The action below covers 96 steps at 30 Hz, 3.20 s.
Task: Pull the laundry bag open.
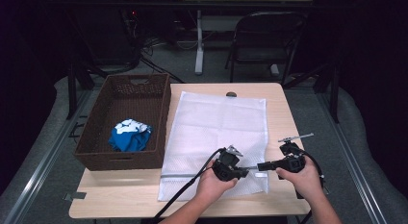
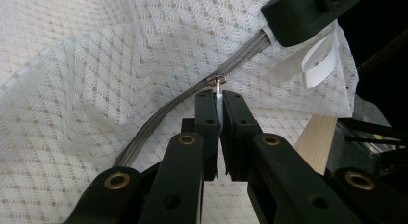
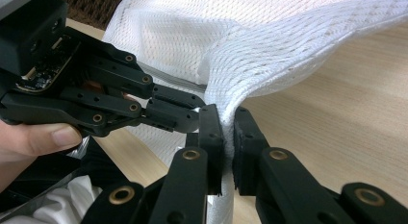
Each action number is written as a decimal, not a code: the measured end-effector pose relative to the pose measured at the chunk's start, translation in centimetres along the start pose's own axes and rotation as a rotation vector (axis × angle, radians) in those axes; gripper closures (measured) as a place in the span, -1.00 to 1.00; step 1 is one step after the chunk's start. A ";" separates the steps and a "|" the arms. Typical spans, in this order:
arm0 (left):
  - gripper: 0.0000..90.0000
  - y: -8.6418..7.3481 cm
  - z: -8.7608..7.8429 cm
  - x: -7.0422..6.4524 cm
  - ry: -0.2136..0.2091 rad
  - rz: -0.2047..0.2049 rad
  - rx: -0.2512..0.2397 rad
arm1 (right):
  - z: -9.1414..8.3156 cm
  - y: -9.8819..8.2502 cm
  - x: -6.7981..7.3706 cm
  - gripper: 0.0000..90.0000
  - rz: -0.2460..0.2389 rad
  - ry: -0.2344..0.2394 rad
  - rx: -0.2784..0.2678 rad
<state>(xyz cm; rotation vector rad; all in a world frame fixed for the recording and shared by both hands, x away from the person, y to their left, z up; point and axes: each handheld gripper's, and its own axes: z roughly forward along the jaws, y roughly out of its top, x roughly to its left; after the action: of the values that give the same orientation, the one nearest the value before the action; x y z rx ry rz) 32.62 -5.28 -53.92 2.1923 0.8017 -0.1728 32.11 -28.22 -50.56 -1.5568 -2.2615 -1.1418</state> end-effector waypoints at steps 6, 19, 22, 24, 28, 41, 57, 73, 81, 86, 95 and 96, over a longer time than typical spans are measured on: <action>0.92 0.5 -0.3 0.0 -0.018 -0.030 0.028 | -0.2 0.0 0.0 0.88 0.002 0.003 -0.004; 0.92 0.3 -0.5 0.6 0.011 -0.051 0.070 | -0.9 0.0 -0.5 0.88 0.017 -0.006 -0.024; 0.92 0.2 -0.6 0.8 0.016 -0.047 0.064 | -1.2 0.0 -0.7 0.88 0.022 -0.008 -0.031; 0.92 0.1 -0.6 0.8 0.018 -0.048 0.060 | -1.3 0.0 -0.8 0.88 0.029 -0.007 -0.033; 0.92 -0.2 -0.8 1.1 0.034 -0.049 0.065 | -1.4 0.0 -0.8 0.88 0.028 -0.014 -0.033; 0.92 -1.5 -2.1 2.4 0.067 -0.079 0.064 | -1.7 -0.2 -1.1 0.89 0.038 -0.019 -0.039; 0.92 -2.7 -3.4 3.5 0.093 -0.107 0.066 | -1.9 -0.3 -1.5 0.88 0.050 -0.017 -0.044; 0.92 -3.8 -4.4 4.2 0.108 -0.124 0.074 | -1.9 -0.4 -1.6 0.88 0.053 -0.020 -0.042; 0.92 -4.6 -5.0 5.1 0.129 -0.138 0.083 | -2.2 -0.4 -1.8 0.89 0.056 -0.029 -0.052; 0.92 -4.9 -5.3 5.3 0.145 -0.148 0.081 | -2.4 -0.4 -1.9 0.88 0.060 -0.034 -0.056; 0.92 -5.5 -6.0 5.8 0.157 -0.161 0.081 | -2.6 -0.5 -2.2 0.88 0.070 -0.041 -0.055; 0.92 -5.5 -6.1 5.9 0.154 -0.163 0.081 | -2.7 -0.5 -2.3 0.88 0.068 -0.045 -0.055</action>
<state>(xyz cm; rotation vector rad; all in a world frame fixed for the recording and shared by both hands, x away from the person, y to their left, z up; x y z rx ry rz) 33.21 4.68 -55.34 2.2359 1.0772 -0.1201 32.01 -31.75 -50.14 -1.6831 -2.2044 -1.1712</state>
